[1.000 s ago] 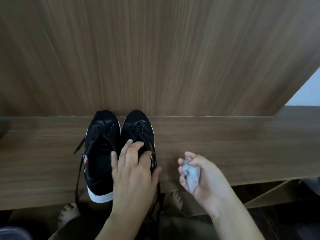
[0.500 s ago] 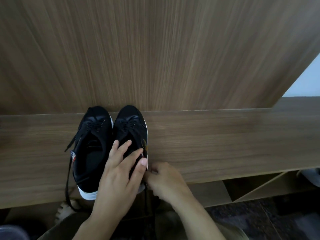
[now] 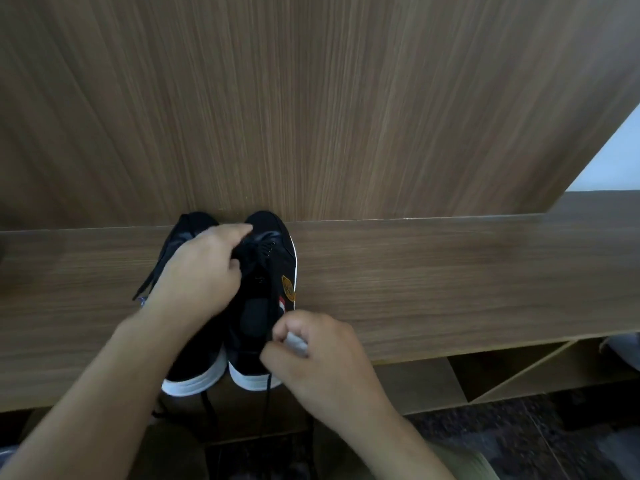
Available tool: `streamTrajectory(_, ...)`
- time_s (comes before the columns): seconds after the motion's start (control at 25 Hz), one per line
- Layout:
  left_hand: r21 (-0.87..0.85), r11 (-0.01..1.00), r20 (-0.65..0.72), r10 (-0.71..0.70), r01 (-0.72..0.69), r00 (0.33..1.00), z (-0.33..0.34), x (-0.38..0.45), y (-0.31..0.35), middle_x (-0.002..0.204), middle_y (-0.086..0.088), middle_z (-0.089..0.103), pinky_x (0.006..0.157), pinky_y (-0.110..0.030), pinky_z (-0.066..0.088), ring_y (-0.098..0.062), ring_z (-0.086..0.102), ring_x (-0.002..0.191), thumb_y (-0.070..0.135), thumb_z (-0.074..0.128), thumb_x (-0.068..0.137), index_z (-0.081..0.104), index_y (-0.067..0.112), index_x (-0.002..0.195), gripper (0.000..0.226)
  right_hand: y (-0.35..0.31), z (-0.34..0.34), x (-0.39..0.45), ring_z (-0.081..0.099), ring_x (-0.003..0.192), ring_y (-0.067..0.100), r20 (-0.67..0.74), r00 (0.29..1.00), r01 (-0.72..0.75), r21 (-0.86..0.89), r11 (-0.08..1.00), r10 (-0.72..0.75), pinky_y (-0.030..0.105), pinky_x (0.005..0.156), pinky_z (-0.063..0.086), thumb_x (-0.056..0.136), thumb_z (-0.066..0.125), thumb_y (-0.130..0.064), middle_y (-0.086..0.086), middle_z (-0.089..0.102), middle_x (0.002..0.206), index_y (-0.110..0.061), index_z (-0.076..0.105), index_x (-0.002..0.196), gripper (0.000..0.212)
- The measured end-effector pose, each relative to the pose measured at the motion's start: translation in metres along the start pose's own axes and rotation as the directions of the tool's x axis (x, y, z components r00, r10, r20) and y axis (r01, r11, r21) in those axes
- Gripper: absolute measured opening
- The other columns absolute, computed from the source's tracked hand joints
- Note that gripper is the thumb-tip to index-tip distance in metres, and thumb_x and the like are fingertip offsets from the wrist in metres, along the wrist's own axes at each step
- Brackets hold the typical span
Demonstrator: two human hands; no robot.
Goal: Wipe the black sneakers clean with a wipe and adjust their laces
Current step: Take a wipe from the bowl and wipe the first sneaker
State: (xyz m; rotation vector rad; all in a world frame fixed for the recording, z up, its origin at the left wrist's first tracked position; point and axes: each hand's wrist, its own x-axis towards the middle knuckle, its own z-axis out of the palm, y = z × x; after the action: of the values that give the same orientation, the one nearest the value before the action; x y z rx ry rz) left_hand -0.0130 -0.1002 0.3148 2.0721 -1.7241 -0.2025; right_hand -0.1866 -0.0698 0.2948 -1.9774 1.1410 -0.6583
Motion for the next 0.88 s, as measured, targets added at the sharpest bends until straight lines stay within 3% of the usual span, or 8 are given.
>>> streamTrajectory(0.08, 0.237, 0.971, 0.256, -0.101, 0.039, 0.961, -0.004, 0.031, -0.005, 0.131, 0.0, 0.055, 0.107, -0.038, 0.033, -0.022, 0.048, 0.123, 0.024, 0.055, 0.089, 0.051, 0.029, 0.129, 0.04, 0.004, -0.003, 0.001, 0.049, 0.06, 0.008, 0.071, 0.995, -0.083, 0.117, 0.99, 0.076, 0.033, 0.06, 0.044, 0.074, 0.057, -0.034, 0.003, 0.053, 0.061, -0.018, 0.054, 0.065, 0.019)
streamTrajectory(0.16, 0.352, 0.935, 0.312, -0.17, 0.052, 0.935, -0.003, 0.041, -0.007, 0.106, 0.003, 0.063, 0.097, -0.039, 0.04, -0.019, 0.056, 0.105, 0.038, 0.053, 0.09, 0.062, 0.03, 0.099, 0.015, 0.005, -0.005, 0.002, 0.05, 0.057, 0.01, 0.112, 0.985, -0.155, 0.206, 0.966, 0.134, 0.037, 0.057, 0.044, 0.073, 0.057, -0.033, 0.011, 0.058, 0.064, -0.014, 0.058, 0.067, 0.02)
streamTrajectory(0.2, 0.33, 0.943, 0.305, -0.153, 0.046, 0.94, -0.002, 0.043, -0.009, 0.095, 0.004, 0.063, 0.091, -0.036, 0.042, -0.018, 0.057, 0.095, 0.041, 0.051, 0.091, 0.061, 0.028, 0.087, 0.017, 0.006, -0.008, 0.003, 0.049, 0.055, 0.009, 0.127, 0.978, -0.195, 0.271, 0.943, 0.166, 0.033, 0.053, 0.041, 0.074, 0.058, -0.03, 0.011, 0.057, 0.062, -0.015, 0.058, 0.065, 0.018)
streamTrajectory(0.36, -0.055, 0.985, 0.308, -0.141, 0.165, 0.941, -0.017, 0.042, -0.004, 0.066, 0.004, 0.066, 0.07, -0.029, 0.043, -0.014, 0.06, 0.07, 0.044, 0.051, 0.09, 0.062, 0.014, 0.069, 0.038, 0.006, -0.025, 0.01, 0.044, 0.045, 0.009, 0.225, 0.938, -0.346, 0.596, 0.725, 0.262, 0.021, 0.044, 0.03, 0.084, 0.059, -0.013, 0.002, 0.055, 0.059, -0.018, 0.06, 0.065, 0.019)
streamTrajectory(0.52, -0.353, 0.803, 0.495, -0.274, 0.479, 0.824, -0.035, 0.031, 0.015, 0.045, 0.005, 0.053, 0.049, -0.022, 0.044, -0.006, 0.051, 0.038, 0.035, 0.06, 0.088, 0.054, 0.015, 0.065, 0.031, 0.003, -0.031, 0.009, 0.045, 0.049, 0.01, 0.225, 0.94, -0.339, 0.707, 0.62, 0.257, 0.024, 0.049, 0.031, 0.087, 0.057, -0.014, 0.002, 0.056, 0.064, -0.016, 0.062, 0.074, 0.014)
streamTrajectory(0.68, -0.651, 0.367, 0.625, -0.237, 0.665, 0.743, -0.052, 0.022, 0.016, 0.083, -0.003, 0.073, 0.044, -0.016, 0.047, -0.004, 0.059, 0.05, 0.019, 0.056, 0.09, 0.059, 0.014, 0.089, 0.007, -0.001, -0.024, 0.008, 0.047, 0.05, 0.01, 0.217, 0.942, -0.33, 0.736, 0.592, 0.255, 0.024, 0.051, 0.032, 0.088, 0.058, -0.015, 0.001, 0.058, 0.066, -0.015, 0.065, 0.079, 0.011)
streamTrajectory(0.76, -0.668, 0.264, 0.678, -0.169, 0.695, 0.716, -0.059, 0.018, 0.02, 0.102, -0.01, 0.071, 0.045, -0.017, 0.047, -0.008, 0.064, 0.06, 0.015, 0.054, 0.09, 0.056, 0.014, 0.095, 0.005, -0.002, -0.02, 0.009, 0.047, 0.051, 0.01, 0.213, 0.944, -0.323, 0.742, 0.588, 0.251, 0.024, 0.051, 0.032, 0.088, 0.059, -0.015, 0.001, 0.058, 0.066, -0.016, 0.066, 0.078, 0.013)
streamTrajectory(0.88, -0.676, 0.204, 0.698, -0.129, 0.708, 0.704, -0.063, 0.013, 0.027, 0.105, -0.015, 0.067, 0.049, -0.025, 0.055, -0.018, 0.071, 0.071, 0.013, 0.052, 0.091, 0.052, 0.013, 0.106, 0.015, -0.005, -0.018, 0.012, 0.048, 0.053, 0.01, 0.199, 0.951, -0.303, 0.755, 0.581, 0.237, 0.023, 0.05, 0.033, 0.088, 0.06, -0.015, 0.001, 0.059, 0.069, -0.019, 0.068, 0.076, 0.015)
